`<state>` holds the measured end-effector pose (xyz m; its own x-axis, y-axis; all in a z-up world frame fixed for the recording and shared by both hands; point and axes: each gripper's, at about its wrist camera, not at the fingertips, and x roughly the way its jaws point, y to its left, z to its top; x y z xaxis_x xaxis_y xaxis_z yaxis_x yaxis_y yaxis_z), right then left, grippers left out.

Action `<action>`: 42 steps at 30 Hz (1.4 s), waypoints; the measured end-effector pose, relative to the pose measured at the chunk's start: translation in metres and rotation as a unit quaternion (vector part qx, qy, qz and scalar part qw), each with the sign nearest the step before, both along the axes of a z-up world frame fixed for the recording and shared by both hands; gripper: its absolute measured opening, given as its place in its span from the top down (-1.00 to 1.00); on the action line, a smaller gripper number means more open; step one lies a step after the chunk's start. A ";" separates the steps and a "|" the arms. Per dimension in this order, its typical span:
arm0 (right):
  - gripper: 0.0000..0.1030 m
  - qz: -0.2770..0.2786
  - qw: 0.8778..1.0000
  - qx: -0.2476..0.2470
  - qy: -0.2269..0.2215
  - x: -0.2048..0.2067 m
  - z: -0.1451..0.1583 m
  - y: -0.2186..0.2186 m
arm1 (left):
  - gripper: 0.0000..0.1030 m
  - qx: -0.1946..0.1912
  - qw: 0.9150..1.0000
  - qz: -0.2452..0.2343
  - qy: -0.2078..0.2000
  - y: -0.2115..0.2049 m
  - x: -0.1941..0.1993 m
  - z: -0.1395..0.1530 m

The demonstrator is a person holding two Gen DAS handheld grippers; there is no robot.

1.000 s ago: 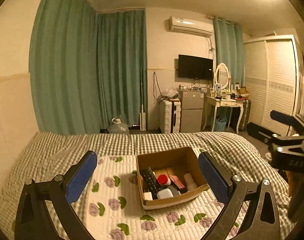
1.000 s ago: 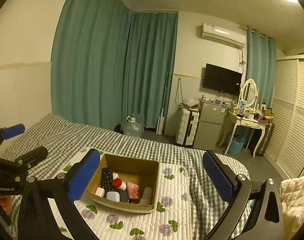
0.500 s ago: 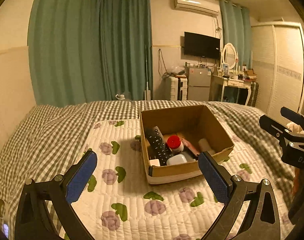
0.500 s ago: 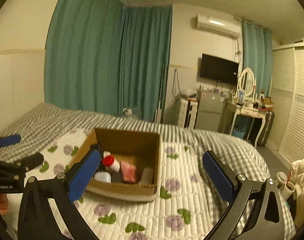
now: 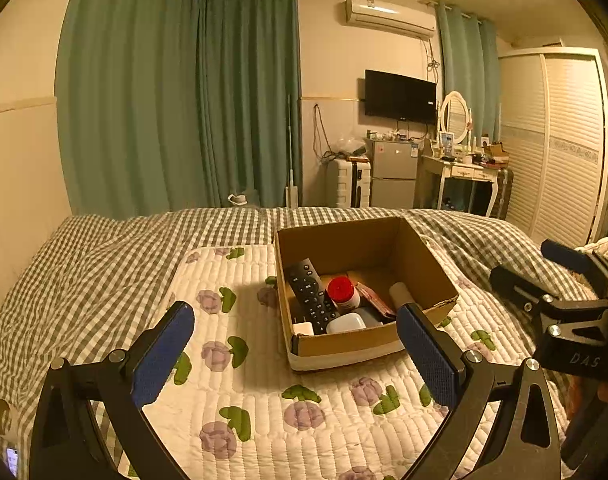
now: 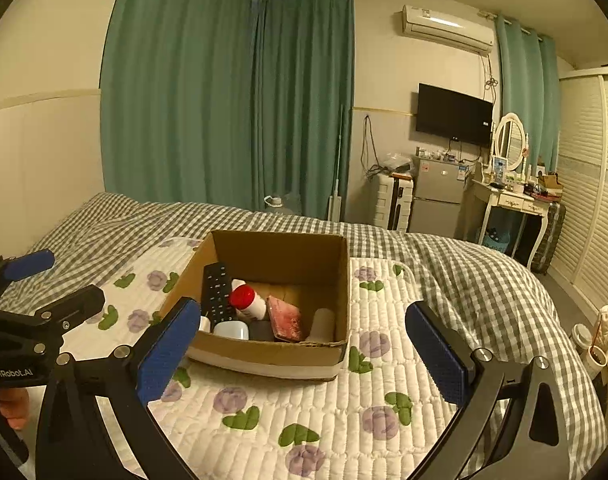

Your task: Organize rigid objects

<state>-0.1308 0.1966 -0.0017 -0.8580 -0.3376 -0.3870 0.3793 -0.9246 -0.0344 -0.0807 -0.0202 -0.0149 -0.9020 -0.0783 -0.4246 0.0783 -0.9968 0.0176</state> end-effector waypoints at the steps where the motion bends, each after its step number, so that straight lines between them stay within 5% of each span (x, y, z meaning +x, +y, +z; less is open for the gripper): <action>1: -1.00 0.001 1.000 0.000 -0.002 0.000 -0.001 -0.001 | -1.00 0.001 1.000 -0.001 0.000 0.000 0.000 0.000; 42: -1.00 -0.014 0.999 -0.004 -0.033 -0.014 -0.010 0.007 | -1.00 0.010 1.000 -0.011 -0.026 0.001 -0.004 -0.008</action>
<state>-0.1448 0.2031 -0.0121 -0.8403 -0.3167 -0.4400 0.3543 -0.9351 -0.0035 -0.0851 -0.0195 -0.0230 -0.8799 -0.0494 -0.4727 0.0551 -0.9985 0.0018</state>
